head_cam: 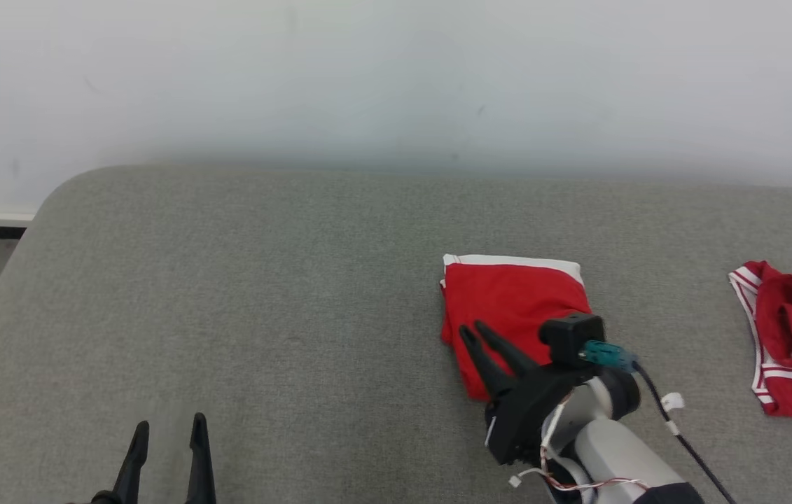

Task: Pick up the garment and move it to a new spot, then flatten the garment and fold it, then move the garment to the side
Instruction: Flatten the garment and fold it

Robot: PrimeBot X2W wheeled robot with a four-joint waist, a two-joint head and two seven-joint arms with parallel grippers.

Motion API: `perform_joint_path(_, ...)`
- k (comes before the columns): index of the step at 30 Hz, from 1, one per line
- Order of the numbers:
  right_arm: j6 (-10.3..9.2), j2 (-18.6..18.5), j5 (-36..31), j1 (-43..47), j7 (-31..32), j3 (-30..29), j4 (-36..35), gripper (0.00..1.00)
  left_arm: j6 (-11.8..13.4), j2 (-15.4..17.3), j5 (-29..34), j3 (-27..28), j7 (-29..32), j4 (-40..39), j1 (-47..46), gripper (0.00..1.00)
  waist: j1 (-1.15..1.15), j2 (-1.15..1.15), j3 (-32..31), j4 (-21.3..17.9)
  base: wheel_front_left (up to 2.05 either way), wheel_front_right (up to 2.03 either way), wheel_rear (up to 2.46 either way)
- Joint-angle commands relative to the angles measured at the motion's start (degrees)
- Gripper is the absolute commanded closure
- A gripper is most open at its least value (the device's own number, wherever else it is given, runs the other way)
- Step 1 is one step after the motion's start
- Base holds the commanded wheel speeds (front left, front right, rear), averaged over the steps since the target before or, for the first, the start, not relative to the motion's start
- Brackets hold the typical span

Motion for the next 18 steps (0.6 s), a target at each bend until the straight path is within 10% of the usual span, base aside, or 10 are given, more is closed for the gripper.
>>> perform_joint_path(1,-0.17,-0.99,-1.72,1.43,-1.37,-2.41,-1.49,0.0,0.28,0.02,0.33,0.64,-0.1,-0.41,0.38,0.0,0.0,0.0,-1.58,-2.77,0.0,0.0,0.0)
perform_joint_path(18,-0.17,-4.45,-13.58,14.36,-7.83,-17.69,-14.24,0.0,0.15,0.09,2.71,4.09,-0.09,0.37,-2.4,0.0,0.0,0.0,-3.77,-11.16,0.0,0.0,0.0)
